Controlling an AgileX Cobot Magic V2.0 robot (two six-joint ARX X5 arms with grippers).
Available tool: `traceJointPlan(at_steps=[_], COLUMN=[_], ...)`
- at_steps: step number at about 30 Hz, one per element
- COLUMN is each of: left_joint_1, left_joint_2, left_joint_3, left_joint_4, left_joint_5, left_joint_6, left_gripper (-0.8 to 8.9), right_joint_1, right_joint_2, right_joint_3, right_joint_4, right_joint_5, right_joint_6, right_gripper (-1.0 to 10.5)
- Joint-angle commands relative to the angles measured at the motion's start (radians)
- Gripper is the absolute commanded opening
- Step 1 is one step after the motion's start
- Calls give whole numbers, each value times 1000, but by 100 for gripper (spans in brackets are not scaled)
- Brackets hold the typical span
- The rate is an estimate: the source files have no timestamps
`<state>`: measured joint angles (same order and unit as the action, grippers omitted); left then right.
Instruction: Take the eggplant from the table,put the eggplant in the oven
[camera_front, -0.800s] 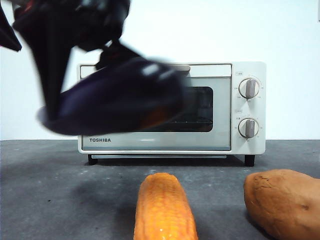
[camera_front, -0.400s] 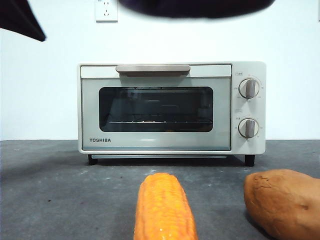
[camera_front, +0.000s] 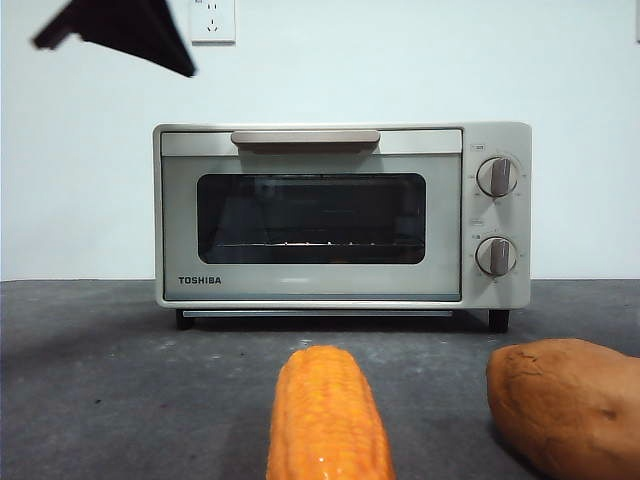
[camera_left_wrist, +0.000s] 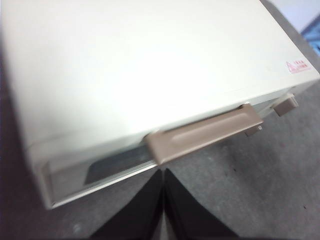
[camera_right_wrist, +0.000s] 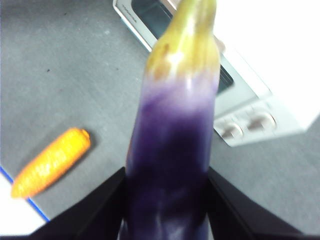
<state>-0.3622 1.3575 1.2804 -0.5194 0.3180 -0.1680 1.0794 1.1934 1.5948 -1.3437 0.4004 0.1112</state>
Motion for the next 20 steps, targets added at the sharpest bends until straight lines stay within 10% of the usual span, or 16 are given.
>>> traceJointPlan(at_steps=[1,20], left_joint_1=[-33,-190], left_joint_2=[111,445], left_joint_3=[126,432], left_joint_4=[-50,-280], left_joint_5=[4,-147], left_joint_6=[60,174], left_gripper=[6,6], right_joint_1=[13,13], right_joint_2=[-62,-429], right_joint_3=[-50,-280], right_joint_4=[-74,-74], right_joint_5=[43,158], right_joint_6=[51,256], right_gripper=[147,147])
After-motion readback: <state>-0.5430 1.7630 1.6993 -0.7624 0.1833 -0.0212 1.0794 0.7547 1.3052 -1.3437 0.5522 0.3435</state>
